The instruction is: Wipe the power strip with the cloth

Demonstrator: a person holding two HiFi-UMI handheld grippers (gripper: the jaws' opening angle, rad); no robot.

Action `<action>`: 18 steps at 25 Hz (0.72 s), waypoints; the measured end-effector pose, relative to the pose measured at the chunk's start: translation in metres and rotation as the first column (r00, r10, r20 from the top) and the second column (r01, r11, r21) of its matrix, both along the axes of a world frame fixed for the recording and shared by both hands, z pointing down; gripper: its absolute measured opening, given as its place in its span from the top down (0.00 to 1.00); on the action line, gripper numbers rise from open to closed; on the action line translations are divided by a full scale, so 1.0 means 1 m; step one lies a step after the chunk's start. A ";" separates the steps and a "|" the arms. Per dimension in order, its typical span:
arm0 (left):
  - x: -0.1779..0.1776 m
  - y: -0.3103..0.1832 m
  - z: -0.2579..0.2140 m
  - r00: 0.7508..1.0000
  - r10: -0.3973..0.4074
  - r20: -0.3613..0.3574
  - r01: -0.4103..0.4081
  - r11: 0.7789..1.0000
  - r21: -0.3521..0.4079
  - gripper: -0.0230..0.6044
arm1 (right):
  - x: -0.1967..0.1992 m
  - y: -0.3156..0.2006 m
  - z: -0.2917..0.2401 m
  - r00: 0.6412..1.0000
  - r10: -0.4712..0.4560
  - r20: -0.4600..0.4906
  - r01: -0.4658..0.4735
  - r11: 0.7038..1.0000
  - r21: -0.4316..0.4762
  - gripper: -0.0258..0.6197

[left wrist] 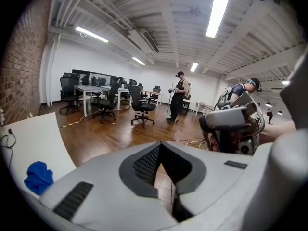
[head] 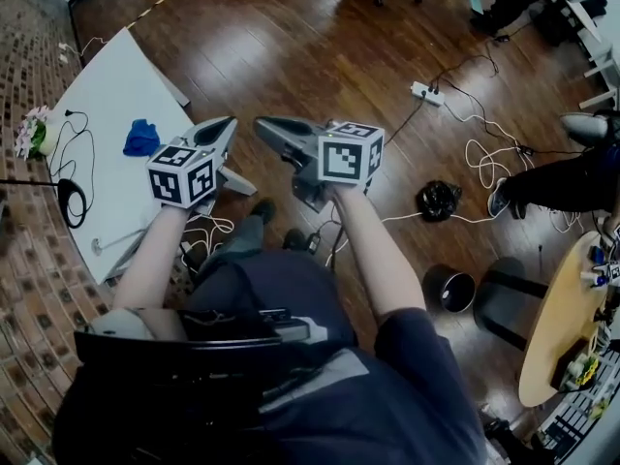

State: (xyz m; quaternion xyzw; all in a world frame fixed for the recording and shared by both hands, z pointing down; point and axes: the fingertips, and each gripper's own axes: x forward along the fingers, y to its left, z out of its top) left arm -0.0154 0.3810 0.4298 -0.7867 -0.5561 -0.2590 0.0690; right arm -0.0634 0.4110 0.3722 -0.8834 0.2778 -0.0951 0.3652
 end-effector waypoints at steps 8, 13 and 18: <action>0.010 0.048 -0.004 0.991 0.131 -0.006 -0.132 0.990 -0.050 0.97 | 0.024 0.028 0.005 0.997 0.065 0.032 -0.062 0.993 -0.105 0.99; 0.040 0.065 -0.002 0.988 0.148 0.052 -0.144 0.987 -0.070 0.97 | 0.053 0.043 0.004 0.993 0.106 0.051 -0.100 0.990 -0.104 0.99; 0.061 0.087 -0.007 0.975 0.185 0.126 -0.171 0.978 -0.116 0.97 | 0.076 0.060 0.009 0.985 0.146 0.093 -0.137 0.986 -0.100 0.99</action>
